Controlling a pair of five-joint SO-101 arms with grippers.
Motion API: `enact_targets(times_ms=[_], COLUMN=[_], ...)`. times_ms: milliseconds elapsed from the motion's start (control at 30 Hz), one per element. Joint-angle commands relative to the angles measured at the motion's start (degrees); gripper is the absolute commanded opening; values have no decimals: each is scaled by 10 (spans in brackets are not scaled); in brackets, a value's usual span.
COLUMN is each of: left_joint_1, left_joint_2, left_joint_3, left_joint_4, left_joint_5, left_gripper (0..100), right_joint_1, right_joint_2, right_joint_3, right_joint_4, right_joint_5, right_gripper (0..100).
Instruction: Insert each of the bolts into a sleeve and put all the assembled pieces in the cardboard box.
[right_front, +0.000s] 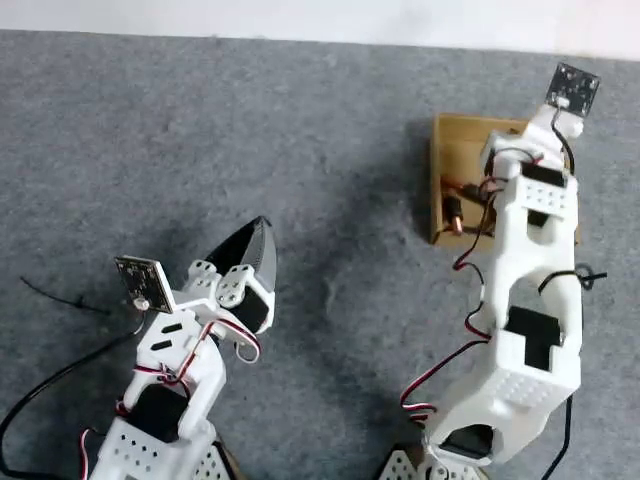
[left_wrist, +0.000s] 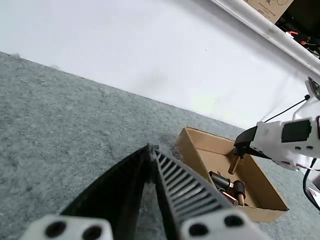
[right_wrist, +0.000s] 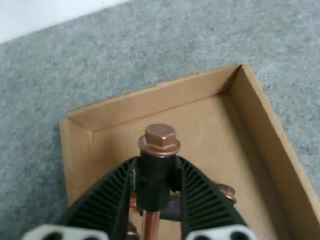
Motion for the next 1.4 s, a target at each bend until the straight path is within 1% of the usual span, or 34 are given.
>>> enact_targets(times_ms=[0, 67, 233, 300, 367, 500, 633, 733, 800, 933, 1067, 1167, 1267, 1367], left_joint_1=[-8, -9, -10, -10, -9, -7, -10, -11, -11, -11, -14, -48, -100, -140], left_joint_2=[-7, -7, -7, -7, -7, -7, -7, -7, -7, -7, -7, -8, -8, -8], left_joint_3=[-12, -12, -11, -11, -10, 1, 17, 17, 17, 17, 17, 17, 17, 17], left_joint_4=[0, 0, 0, 0, 0, -9, -56, -57, -56, 5, 92, 156, 222, 307], left_joint_5=[-5, -5, -5, -5, -19, -41, -41, -46, -76, -120, -150, -178, -195, -221], left_gripper=[7, 7, 8, 8, 8, 8, 8, 8, 8, 7, 7, 7, 8, 10], right_joint_1=[-7, -14, -19, -20, -23, -47, -95, -141, -174, -213, -212, -212, -212, -212], right_joint_2=[-15, -15, -17, -25, -51, -153, -280, -384, -452, -594, -735, -837, -935, -1027], right_joint_3=[-43, -43, -43, -45, -45, -27, 73, 182, 269, 451, 596, 677, 753, 835], right_joint_4=[11, 11, 15, 45, 73, 118, 131, 124, 106, 36, -20, -26, -26, -25], right_joint_5=[-5, -4, -4, -4, -4, -5, -5, -5, -5, -5, -5, -3, -3, -3], right_gripper=[127, 151, 152, 152, 152, 152, 152, 152, 152, 152, 152, 152, 152, 152])
